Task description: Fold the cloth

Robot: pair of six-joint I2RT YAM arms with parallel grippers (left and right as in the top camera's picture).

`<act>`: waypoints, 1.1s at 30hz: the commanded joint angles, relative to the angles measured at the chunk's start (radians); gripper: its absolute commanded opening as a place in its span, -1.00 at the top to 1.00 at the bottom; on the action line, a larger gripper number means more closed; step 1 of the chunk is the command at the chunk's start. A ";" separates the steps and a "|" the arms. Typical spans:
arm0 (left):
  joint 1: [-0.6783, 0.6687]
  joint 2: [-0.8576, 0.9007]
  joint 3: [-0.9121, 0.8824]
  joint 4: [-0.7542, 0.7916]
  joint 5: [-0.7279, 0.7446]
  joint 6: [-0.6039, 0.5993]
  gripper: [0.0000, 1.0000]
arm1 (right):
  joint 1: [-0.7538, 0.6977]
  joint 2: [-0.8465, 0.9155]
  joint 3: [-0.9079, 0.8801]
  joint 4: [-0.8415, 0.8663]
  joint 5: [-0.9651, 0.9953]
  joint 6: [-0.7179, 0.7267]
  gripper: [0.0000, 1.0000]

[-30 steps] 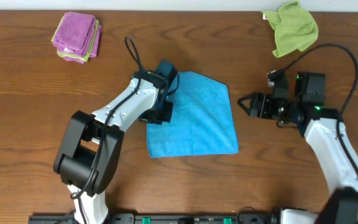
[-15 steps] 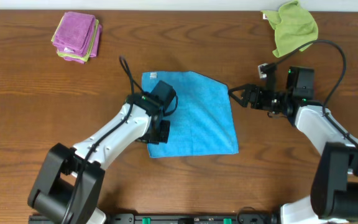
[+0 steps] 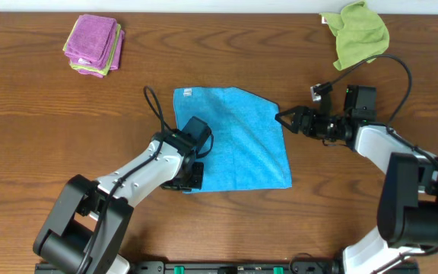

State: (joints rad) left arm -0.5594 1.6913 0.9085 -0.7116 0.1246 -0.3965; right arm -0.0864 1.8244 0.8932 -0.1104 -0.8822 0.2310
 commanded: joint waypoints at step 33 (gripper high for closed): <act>-0.002 -0.010 -0.071 -0.049 -0.084 -0.031 0.88 | 0.111 0.085 0.008 0.077 0.048 0.080 -0.69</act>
State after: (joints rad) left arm -0.5602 1.6772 0.8616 -0.7517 0.0895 -0.4164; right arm 0.0032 1.8969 0.8932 -0.0376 -0.8360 0.2966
